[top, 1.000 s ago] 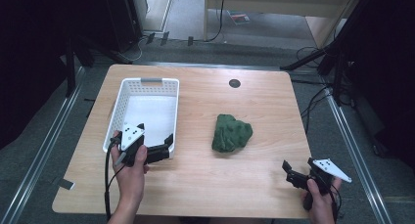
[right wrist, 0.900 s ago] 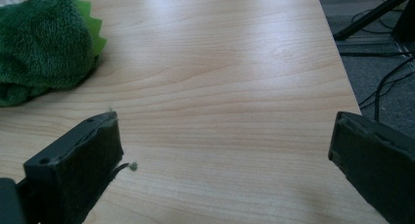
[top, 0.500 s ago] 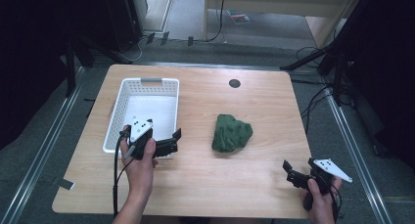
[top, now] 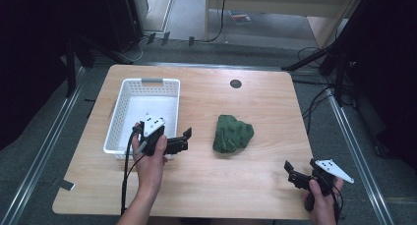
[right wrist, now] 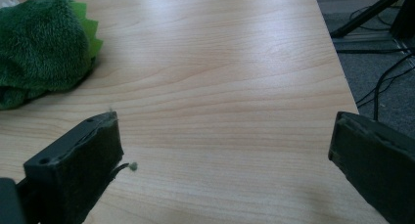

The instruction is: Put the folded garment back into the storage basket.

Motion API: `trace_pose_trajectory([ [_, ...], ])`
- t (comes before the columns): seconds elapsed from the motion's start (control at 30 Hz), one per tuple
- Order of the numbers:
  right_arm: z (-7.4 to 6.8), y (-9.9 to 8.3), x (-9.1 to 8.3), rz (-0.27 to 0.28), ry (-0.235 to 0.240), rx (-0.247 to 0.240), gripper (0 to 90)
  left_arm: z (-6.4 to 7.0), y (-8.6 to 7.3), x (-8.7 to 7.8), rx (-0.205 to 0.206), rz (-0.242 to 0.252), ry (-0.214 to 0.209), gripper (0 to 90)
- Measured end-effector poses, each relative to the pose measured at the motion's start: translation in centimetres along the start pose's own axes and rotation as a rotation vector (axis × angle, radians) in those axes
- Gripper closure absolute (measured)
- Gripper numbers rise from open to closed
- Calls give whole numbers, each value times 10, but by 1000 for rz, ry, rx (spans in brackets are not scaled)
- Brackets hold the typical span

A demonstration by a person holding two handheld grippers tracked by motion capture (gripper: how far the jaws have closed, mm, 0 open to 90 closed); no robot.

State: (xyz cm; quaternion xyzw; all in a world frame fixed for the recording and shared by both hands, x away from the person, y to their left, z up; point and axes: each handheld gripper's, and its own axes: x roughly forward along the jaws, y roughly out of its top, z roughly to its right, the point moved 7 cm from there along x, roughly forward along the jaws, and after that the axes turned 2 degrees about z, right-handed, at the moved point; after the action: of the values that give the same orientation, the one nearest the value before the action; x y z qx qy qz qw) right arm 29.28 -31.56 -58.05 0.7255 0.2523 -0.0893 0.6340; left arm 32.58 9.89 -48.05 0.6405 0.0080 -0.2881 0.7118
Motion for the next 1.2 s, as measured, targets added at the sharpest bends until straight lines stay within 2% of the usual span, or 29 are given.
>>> trace_pose_trajectory([
  [0.4,0,0,0,1,2,-1,0,23,-5,23,13,-31,-34,0],
  [0.7,0,0,0,1,2,-5,0,40,-2,35,29,-38,-66,0],
  [0.83,-1,0,0,1,4,-9,0,52,-2,45,40,-48,-81,0],
  [0.87,-1,0,0,0,6,-9,0,59,-3,50,49,-56,-90,0],
  [0.9,-1,0,0,0,6,-9,0,59,-3,50,49,-56,-90,0],
  [1.0,0,0,0,1,8,-8,0,73,-6,62,56,-64,-105,0],
  [1.03,0,0,0,1,8,-8,0,73,-6,62,56,-64,-105,0],
  [1.07,-1,0,0,0,8,-6,0,80,-8,68,67,-76,-112,0],
  [1.2,-1,0,0,2,10,-4,0,90,-12,80,79,-105,-119,0],
])
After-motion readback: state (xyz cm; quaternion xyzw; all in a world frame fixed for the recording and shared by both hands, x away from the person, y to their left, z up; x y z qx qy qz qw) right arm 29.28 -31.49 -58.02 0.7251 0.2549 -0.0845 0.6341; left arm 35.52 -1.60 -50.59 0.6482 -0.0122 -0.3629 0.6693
